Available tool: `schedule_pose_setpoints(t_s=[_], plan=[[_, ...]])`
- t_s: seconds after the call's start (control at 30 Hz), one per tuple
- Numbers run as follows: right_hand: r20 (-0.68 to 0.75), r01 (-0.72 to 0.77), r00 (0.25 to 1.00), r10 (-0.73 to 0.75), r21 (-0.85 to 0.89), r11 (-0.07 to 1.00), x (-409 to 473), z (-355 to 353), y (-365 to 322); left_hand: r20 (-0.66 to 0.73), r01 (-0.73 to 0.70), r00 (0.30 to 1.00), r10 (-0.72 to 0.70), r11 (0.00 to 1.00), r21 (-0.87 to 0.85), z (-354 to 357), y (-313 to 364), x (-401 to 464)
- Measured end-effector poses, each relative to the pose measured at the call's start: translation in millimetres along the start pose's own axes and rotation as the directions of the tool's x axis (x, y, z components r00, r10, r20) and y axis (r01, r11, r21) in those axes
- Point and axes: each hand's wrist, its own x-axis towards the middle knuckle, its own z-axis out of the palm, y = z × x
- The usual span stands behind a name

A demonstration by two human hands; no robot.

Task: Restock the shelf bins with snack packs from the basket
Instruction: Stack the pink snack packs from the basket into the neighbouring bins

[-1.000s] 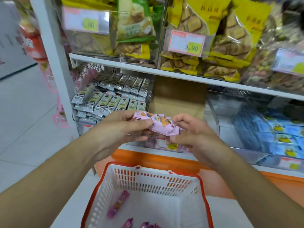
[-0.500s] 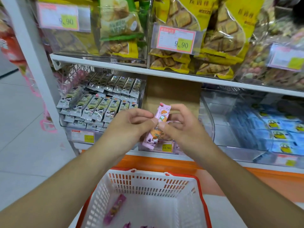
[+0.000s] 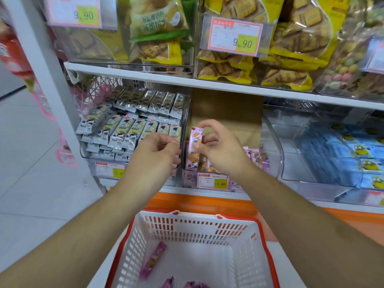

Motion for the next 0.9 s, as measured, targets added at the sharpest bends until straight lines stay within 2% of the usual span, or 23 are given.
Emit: schedule_pose_setpoints(t_s=[0.17,0.27,0.37,0.47,0.57,0.67,0.77,0.83,0.9], plan=[[0.009,0.008,1.0,-0.007,-0.191,0.982,4,15,18,0.006,-0.003,1.0,0.002,0.999,0.034,-5,-6,1],[-0.033,0.039,0.998,-0.06,-0.433,0.9,4,15,18,0.011,-0.023,1.0,0.023,0.997,0.076,-8,-6,0],[-0.021,0.042,0.998,-0.065,-0.566,0.823,1,13,14,0.035,-0.037,0.999,0.034,0.995,0.095,-8,-7,-4],[-0.01,0.07,0.996,-0.088,-0.526,0.847,-5,7,7,0.099,-0.033,0.995,0.021,0.992,0.126,-10,-7,-10],[-0.086,0.107,0.984,-0.153,-0.4,0.91,-16,1,-7,0.206,0.047,0.976,-0.07,0.992,0.119,-14,-10,-17],[-0.121,0.199,0.964,-0.236,-0.26,0.945,-45,0,-18,0.271,0.066,0.953,-0.131,0.969,0.238,-20,-21,-26],[0.035,0.206,0.979,-0.203,-0.197,0.959,-89,3,-15,0.306,-0.013,0.941,-0.143,0.889,0.457,-23,-50,-32],[0.192,0.165,0.975,-0.112,-0.286,0.944,-117,6,0,0.31,-0.046,0.935,-0.175,0.804,0.593,-26,-77,-37],[0.256,0.06,0.966,0.039,-0.368,0.928,-141,6,38,0.27,-0.026,0.933,-0.24,0.7,0.714,-32,-112,-44]])
